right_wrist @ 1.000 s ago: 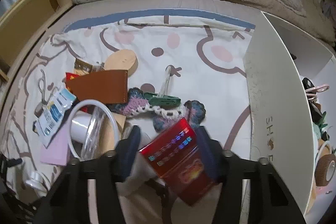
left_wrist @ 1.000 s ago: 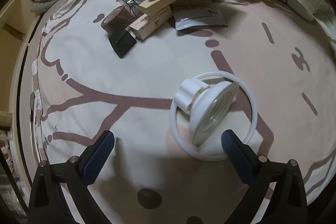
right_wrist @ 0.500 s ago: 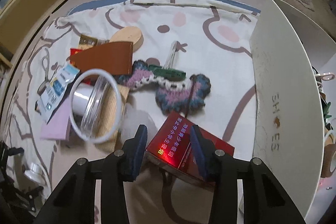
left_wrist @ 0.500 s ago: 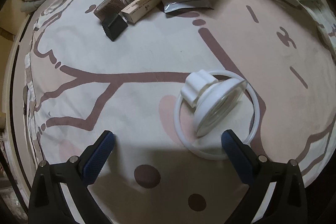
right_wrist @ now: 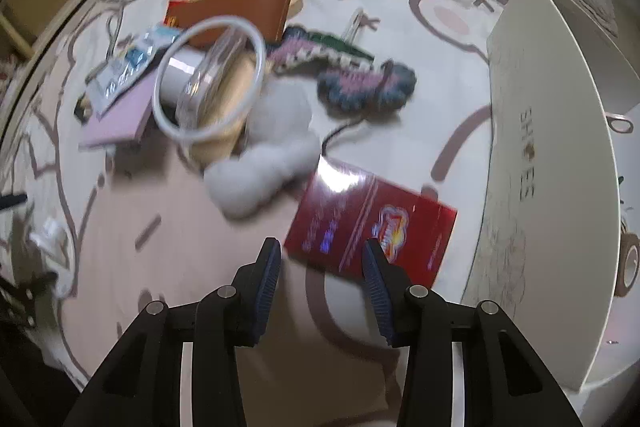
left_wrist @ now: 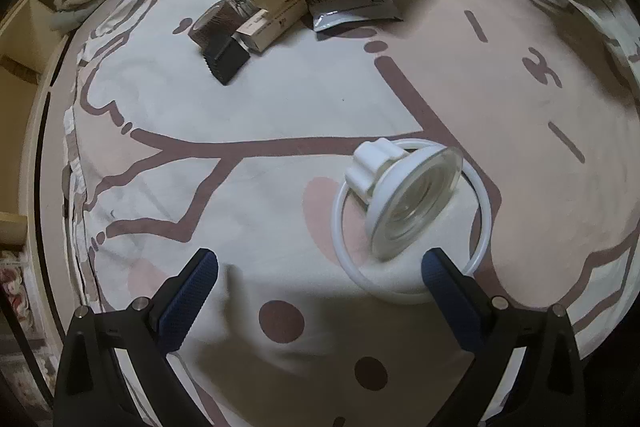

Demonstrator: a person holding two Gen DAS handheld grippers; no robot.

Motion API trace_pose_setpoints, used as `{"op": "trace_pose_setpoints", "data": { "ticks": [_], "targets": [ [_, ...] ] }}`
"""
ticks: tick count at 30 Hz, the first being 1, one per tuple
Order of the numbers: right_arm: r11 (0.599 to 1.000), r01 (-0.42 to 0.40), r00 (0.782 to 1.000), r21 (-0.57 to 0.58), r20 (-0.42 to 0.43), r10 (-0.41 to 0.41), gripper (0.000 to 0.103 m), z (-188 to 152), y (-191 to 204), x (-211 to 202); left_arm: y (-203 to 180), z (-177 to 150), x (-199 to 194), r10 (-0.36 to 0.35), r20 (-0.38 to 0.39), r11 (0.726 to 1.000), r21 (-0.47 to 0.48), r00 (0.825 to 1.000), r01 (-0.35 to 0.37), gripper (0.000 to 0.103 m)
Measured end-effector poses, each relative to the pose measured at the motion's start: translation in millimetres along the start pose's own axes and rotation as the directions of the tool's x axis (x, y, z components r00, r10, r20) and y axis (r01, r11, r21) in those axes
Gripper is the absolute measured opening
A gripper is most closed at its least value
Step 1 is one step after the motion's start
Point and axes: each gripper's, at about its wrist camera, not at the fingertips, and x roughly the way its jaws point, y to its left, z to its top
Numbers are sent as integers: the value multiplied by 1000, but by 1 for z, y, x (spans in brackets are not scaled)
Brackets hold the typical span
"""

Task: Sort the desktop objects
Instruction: 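Close the right tool on the red box while the left tool reaches the white lid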

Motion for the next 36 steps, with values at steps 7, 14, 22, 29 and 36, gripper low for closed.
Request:
{"op": "trace_pose_setpoints", "data": {
  "ticks": [7, 14, 22, 29, 36],
  "targets": [
    [1000, -15, 998, 0, -53, 15, 43, -23, -3, -2, 9, 11, -13, 1, 44, 995, -96, 999, 3, 103],
    [1000, -22, 999, 22, -35, 22, 43, -31, -15, -12, 15, 23, -20, 35, 59, 980, -199, 998, -23, 103],
    [992, -75, 997, 104, 15, 74, 43, -28, -32, -23, 35, 39, -27, 77, 90, 941, -337, 993, -43, 103],
    [987, -81, 996, 137, 54, 74, 55, -20, -25, -26, 51, 46, -26, 141, 80, 899, -429, 987, -94, 103],
    [984, -13, 988, 175, 152, -14, 60, 2, -25, -32, 55, 42, -31, 145, 108, 888, -452, 984, -81, 103]
  ]
}}
